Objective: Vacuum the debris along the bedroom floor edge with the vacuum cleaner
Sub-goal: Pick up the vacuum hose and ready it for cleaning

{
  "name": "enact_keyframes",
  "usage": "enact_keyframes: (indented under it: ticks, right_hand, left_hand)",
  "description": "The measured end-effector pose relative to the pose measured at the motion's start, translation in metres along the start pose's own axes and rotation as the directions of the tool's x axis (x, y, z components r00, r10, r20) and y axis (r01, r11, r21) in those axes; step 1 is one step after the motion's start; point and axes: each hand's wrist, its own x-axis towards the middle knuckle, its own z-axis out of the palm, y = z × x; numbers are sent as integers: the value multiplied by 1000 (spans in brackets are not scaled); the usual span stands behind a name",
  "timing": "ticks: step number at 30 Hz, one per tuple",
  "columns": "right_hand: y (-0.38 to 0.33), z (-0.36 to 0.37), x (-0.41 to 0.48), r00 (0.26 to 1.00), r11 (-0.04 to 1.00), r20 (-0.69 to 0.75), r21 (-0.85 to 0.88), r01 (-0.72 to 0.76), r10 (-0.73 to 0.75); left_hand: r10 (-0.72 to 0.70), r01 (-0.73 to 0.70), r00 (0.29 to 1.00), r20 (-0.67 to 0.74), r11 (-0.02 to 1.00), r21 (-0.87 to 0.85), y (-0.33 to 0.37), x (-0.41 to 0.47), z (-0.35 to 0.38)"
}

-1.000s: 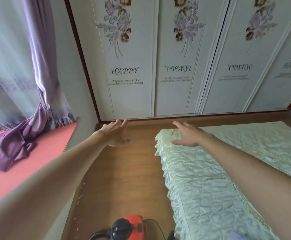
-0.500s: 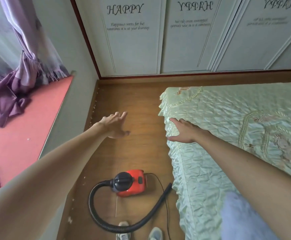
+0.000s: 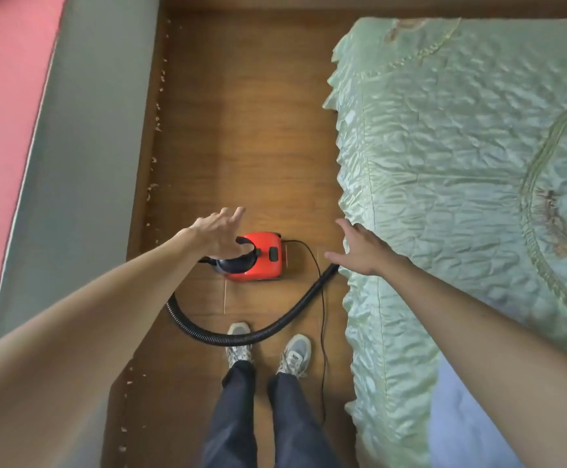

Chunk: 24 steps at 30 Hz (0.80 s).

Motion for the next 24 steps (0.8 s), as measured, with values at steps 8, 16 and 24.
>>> enact_keyframes:
  ticks: [8,16,24]
  right_hand:
    - [21,113,52,990,998,136,37,-46,41]
    - [46,227,104,959,997,274,30,-76,65]
    - [64,303,161,946,995,314,28,-101,87]
  left_hand:
    - [-32,50,989,145,991,-127,-36,52,122]
    - [-53,120,954,296,970,-212,-69,104,254]
    - [-11,85,917,398,982,-170,-86,151,355]
